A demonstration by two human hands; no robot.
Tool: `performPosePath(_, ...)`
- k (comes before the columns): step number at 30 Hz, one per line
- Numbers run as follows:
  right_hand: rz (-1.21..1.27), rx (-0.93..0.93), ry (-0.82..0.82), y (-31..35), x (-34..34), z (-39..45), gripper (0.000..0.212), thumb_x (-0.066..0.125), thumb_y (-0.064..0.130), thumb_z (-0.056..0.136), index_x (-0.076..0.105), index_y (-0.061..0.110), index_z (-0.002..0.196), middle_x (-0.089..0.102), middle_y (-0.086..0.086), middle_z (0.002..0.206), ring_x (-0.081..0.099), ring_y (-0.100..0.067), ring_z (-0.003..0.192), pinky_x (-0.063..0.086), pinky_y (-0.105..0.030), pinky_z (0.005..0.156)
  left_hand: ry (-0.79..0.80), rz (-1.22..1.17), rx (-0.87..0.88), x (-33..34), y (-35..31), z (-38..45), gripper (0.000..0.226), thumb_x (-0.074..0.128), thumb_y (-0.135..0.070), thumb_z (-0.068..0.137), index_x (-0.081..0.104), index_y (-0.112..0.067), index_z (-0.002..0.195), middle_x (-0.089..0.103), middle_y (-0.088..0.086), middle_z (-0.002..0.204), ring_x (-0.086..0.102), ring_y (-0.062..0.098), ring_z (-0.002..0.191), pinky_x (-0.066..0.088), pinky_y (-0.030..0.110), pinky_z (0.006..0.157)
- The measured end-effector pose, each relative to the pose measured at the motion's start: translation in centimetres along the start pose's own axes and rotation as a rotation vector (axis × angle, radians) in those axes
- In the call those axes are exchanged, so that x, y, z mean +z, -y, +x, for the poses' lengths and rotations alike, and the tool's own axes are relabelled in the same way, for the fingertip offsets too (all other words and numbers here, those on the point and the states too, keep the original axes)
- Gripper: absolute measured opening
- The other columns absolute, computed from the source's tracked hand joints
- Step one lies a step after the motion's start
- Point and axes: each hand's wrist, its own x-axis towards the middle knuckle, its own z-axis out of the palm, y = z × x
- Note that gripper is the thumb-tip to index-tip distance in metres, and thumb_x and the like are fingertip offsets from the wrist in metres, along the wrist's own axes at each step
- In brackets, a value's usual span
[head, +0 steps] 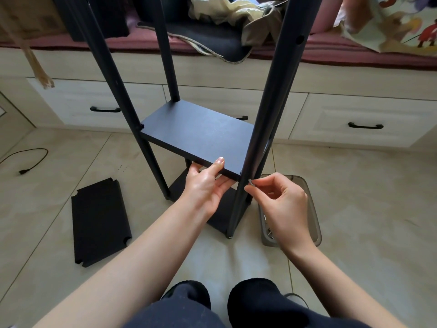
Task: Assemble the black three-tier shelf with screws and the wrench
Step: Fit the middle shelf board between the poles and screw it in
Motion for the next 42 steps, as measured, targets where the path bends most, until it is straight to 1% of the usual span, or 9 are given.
performPosePath(7, -0.008, -0.04, 0.004, -0.4, -0.2, 0.3, 0.011, 0.083, 0.018, 0.077, 0.073, 0.021, 0.078, 0.069, 0.01, 0.069, 0.063, -0.005, 0.061, 0.046, -0.017, 0.059, 0.013, -0.008, 0.0, -0.1, 0.0, 0.2, 0.048, 0.061, -0.001, 0.096, 0.045, -0.007, 0.141, 0.061, 0.022, 0.132, 0.071, 0.038, 0.104, 0.064, 0.045, 0.074)
performPosePath(12, -0.189, -0.258, 0.0, -0.3, -0.3, 0.4, 0.014, 0.083, 0.012, 0.077, 0.07, 0.013, 0.078, 0.066, 0.006, 0.069, 0.061, -0.009, 0.066, 0.044, -0.011, 0.062, 0.007, -0.006, 0.006, -0.1, 0.1, 0.3, 0.047, 0.062, -0.001, 0.096, 0.045, -0.007, 0.14, 0.06, 0.023, 0.132, 0.071, 0.037, 0.102, 0.064, 0.042, 0.068)
performPosePath(15, -0.242, -0.3, -0.002, -0.5, -0.5, 0.6, 0.016, 0.084, 0.009, 0.075, 0.068, 0.012, 0.077, 0.065, 0.005, 0.072, 0.06, -0.008, 0.067, 0.043, -0.011, 0.064, 0.002, -0.021, 0.007, -0.1, 0.1, 0.4, 0.049, 0.063, -0.002, 0.095, 0.045, -0.009, 0.14, 0.062, 0.022, 0.129, 0.073, 0.036, 0.099, 0.062, 0.039, 0.065)
performPosePath(24, -0.065, 0.007, 0.093, -0.2, -1.0, 1.8, 0.018, 0.086, 0.02, 0.072, 0.068, 0.024, 0.072, 0.07, 0.008, 0.069, 0.065, -0.006, 0.063, 0.051, -0.019, 0.06, -0.011, -0.065, 0.008, 0.0, 0.3, 0.6, 0.054, 0.067, -0.002, 0.093, 0.042, -0.012, 0.14, 0.066, 0.019, 0.117, 0.076, 0.029, 0.084, 0.062, 0.037, 0.063)
performPosePath(29, -0.132, -0.015, 0.145, 0.1, -1.5, 2.1, 0.018, 0.085, 0.017, 0.073, 0.068, 0.024, 0.071, 0.07, 0.007, 0.069, 0.066, -0.008, 0.063, 0.053, -0.028, 0.062, 0.019, -0.078, 0.01, 0.2, 0.2, 0.5, 0.052, 0.064, 0.001, 0.094, 0.042, -0.013, 0.14, 0.064, 0.019, 0.12, 0.074, 0.032, 0.093, 0.063, 0.039, 0.068)
performPosePath(33, -0.3, -0.186, 0.11, 0.2, -1.1, 1.8, 0.021, 0.085, 0.014, 0.072, 0.065, 0.02, 0.071, 0.067, 0.01, 0.067, 0.064, -0.009, 0.066, 0.048, -0.02, 0.062, 0.05, -0.092, 0.017, 0.4, 0.2, 0.1, 0.05, 0.061, 0.002, 0.096, 0.041, -0.015, 0.139, 0.063, 0.02, 0.124, 0.07, 0.037, 0.104, 0.063, 0.042, 0.077)
performPosePath(36, -0.257, -0.13, 0.094, 0.2, -0.9, 2.0, 0.021, 0.086, 0.012, 0.071, 0.066, 0.018, 0.069, 0.068, 0.01, 0.068, 0.062, -0.007, 0.062, 0.046, -0.014, 0.06, 0.059, -0.108, 0.018, 0.5, 0.1, -0.1, 0.048, 0.06, 0.001, 0.097, 0.041, -0.017, 0.137, 0.064, 0.018, 0.12, 0.071, 0.033, 0.099, 0.063, 0.037, 0.072)
performPosePath(39, -0.121, 0.011, 0.101, 0.2, -0.9, 2.1, 0.018, 0.087, 0.011, 0.071, 0.069, 0.015, 0.069, 0.07, 0.002, 0.067, 0.061, -0.007, 0.059, 0.048, -0.017, 0.058, 0.06, -0.123, 0.016, 0.5, 0.0, -0.1, 0.045, 0.061, 0.001, 0.097, 0.043, -0.018, 0.133, 0.065, 0.013, 0.112, 0.071, 0.026, 0.09, 0.063, 0.032, 0.065)
performPosePath(42, -0.125, 0.022, 0.099, 0.2, -1.0, 2.0, 0.016, 0.085, 0.013, 0.072, 0.07, 0.016, 0.07, 0.071, 0.002, 0.067, 0.061, -0.006, 0.058, 0.048, -0.015, 0.058, 0.051, -0.132, 0.008, 0.5, 0.1, 0.0, 0.042, 0.062, 0.0, 0.096, 0.044, -0.018, 0.129, 0.065, 0.012, 0.11, 0.071, 0.029, 0.095, 0.063, 0.032, 0.066)
